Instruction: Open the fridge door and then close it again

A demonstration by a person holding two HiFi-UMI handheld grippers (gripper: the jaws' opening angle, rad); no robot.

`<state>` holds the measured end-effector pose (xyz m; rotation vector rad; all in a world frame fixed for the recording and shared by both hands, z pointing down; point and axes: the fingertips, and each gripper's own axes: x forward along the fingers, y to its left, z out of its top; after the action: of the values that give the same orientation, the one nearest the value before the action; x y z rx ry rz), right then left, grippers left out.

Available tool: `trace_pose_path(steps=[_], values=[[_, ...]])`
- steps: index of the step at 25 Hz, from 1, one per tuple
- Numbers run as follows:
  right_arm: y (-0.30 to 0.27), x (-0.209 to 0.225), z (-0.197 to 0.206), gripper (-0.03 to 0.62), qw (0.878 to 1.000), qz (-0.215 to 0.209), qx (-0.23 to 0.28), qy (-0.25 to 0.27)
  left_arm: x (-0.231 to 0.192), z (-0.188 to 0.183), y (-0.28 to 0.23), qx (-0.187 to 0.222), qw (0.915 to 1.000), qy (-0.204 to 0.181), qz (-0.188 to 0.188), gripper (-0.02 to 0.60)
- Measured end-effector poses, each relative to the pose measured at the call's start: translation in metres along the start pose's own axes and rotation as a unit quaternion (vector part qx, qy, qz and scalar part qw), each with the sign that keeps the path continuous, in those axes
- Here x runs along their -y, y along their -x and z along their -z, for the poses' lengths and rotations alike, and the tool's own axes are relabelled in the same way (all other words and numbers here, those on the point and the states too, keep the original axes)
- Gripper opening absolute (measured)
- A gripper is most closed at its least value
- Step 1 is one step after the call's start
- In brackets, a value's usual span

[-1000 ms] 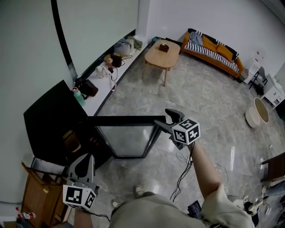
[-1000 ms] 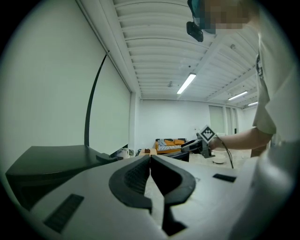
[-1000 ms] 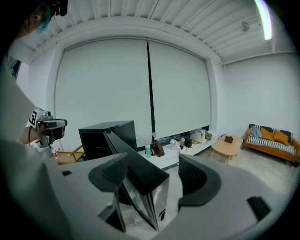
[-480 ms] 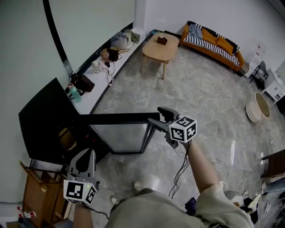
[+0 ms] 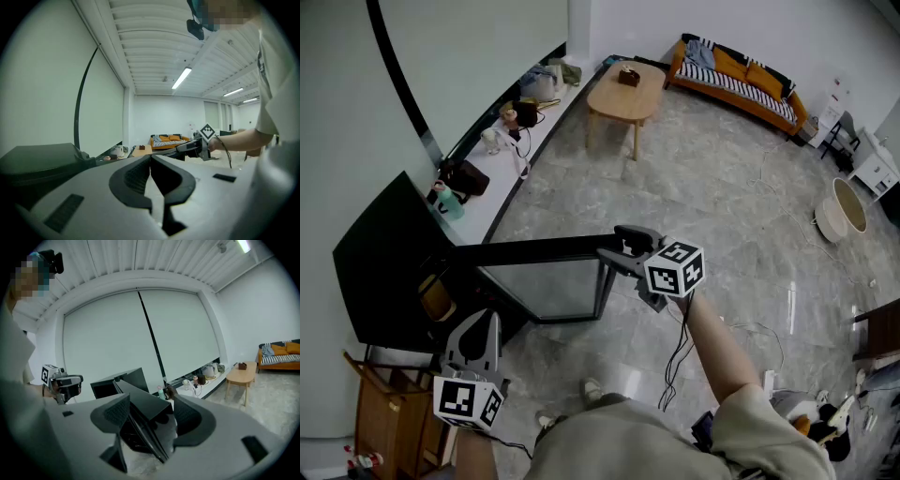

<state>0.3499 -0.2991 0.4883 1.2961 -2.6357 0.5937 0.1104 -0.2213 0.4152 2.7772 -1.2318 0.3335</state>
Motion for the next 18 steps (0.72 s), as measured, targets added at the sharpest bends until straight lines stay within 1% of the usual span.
trace_pose_path(steps=[11, 18], values=[[0.015, -0.022, 0.012, 0.274, 0.999, 0.008, -0.015, 0.028, -0.004, -0.001, 0.019, 0.008, 0.9999, -0.001, -0.008, 0.009], [0.025, -0.042, 0.023, 0.262, 0.998, 0.015, -0.031, 0.055, -0.007, 0.004, 0.040, 0.005, 0.9999, -0.001, -0.013, 0.009]])
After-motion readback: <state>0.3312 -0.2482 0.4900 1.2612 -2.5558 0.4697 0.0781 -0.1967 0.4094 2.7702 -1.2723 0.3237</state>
